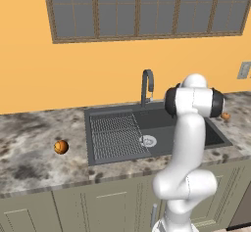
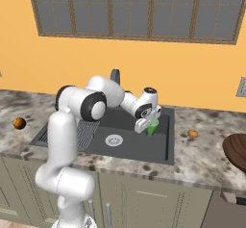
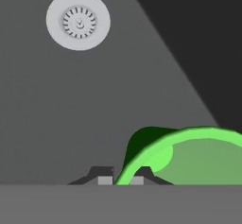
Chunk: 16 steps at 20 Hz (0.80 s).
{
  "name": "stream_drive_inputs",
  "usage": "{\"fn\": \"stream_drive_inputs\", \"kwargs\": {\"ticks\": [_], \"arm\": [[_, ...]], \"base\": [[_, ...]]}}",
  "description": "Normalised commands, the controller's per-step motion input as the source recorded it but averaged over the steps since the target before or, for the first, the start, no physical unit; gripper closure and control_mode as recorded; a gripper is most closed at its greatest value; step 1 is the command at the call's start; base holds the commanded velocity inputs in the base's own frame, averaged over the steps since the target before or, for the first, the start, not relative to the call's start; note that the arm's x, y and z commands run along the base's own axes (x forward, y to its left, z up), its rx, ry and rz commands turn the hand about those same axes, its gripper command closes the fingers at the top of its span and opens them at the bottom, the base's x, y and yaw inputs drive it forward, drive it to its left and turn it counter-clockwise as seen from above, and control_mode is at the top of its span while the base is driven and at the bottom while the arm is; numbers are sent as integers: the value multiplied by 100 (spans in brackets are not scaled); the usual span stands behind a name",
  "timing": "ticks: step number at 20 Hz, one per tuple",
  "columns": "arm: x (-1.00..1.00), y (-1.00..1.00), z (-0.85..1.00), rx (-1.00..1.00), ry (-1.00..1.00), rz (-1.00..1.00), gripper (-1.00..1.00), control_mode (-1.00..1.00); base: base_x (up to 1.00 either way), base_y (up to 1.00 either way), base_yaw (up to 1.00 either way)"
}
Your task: Remove the orange and tangerine from the sink. Then move the bowl and cup from the counter to the sink for washing.
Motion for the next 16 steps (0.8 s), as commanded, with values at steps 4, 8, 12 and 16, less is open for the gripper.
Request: {"fn": "stream_drive_inputs", "kwargs": {"ticks": [4,8,12,16], "arm": [[30,-11,-21,0,0,0,100,-100],[31,-8,-21,0,0,0,100,-100],[27,-10,-22,-3,0,0,100,-100],[21,-13,-23,-4,0,0,100,-100]], "base": [[0,0,0],[0,0,0],[0,0,0],[0,0,0]]}}
